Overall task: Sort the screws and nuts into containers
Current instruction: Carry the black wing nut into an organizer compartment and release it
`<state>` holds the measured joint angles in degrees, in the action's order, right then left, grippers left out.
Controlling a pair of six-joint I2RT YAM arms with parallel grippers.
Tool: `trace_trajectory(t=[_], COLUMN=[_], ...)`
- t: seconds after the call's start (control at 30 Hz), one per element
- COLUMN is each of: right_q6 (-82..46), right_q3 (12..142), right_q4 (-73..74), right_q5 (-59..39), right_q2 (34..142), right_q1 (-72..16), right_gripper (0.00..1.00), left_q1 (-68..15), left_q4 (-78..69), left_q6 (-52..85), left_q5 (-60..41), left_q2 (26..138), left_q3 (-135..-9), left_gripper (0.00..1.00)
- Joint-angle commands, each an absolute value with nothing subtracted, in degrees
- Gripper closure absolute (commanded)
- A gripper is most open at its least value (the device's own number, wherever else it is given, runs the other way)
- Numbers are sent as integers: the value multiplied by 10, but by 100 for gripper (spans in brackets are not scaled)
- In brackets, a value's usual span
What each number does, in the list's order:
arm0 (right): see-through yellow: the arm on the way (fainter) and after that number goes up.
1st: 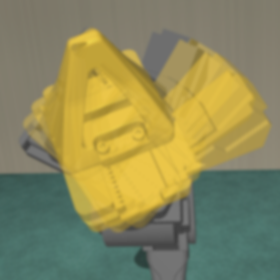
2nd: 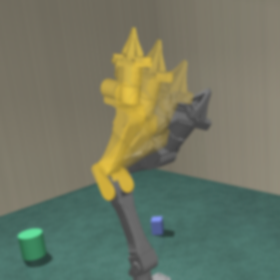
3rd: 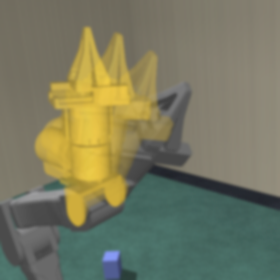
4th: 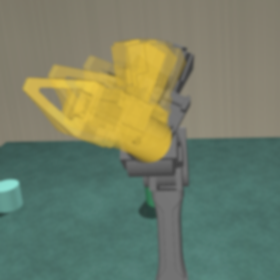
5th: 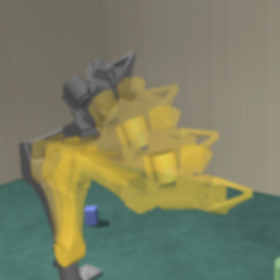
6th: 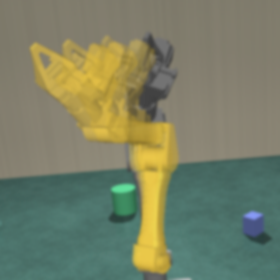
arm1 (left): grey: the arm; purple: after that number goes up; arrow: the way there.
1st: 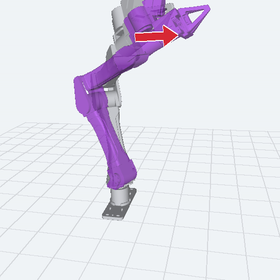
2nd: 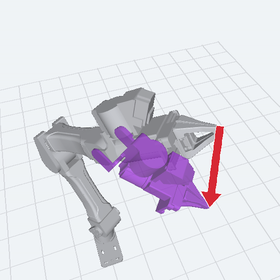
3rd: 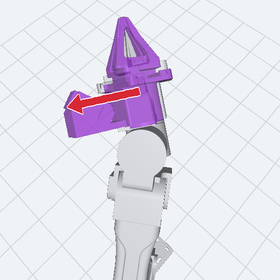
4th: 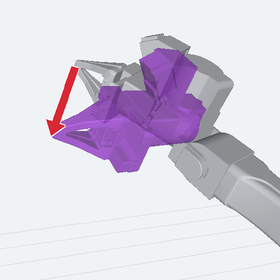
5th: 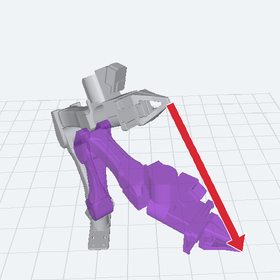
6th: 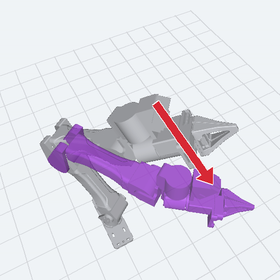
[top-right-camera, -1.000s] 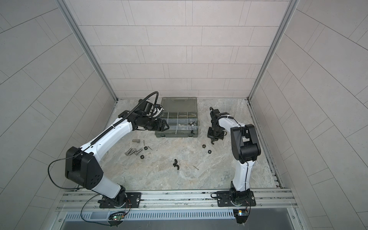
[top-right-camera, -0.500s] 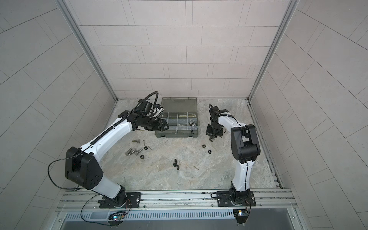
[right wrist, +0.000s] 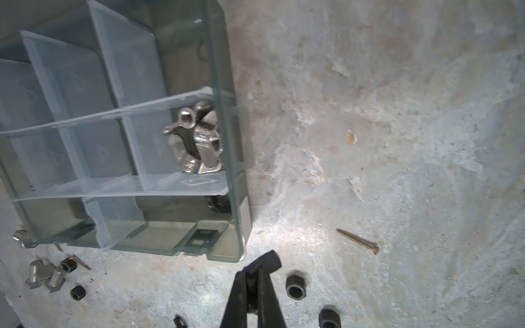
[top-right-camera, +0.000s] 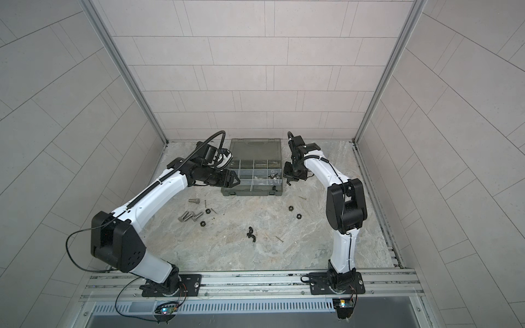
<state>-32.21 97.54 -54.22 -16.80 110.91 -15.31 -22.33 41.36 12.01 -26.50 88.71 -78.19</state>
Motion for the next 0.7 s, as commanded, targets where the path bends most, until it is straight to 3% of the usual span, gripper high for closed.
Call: trace_trajectory(t=[0.0,0.37,0.67], right_q6=[-331,-345,-347], right_q3=[1009,1049,1053], right_q4=[-565,-554,-540], right_q5=[-171,-181,-187], right_q2=[1139,1204,1223], right_q1=[-172,-205,-207], right_gripper=[98,97,77], left_q1=[-224,-221,-209], left_q4=[437,469,479], left_q6=[102,74,72], left_q5=[-258,-237,-240], left_q2=[867,846,832], left_q3=[-777,-756,-741], left_gripper=[29,29,29])
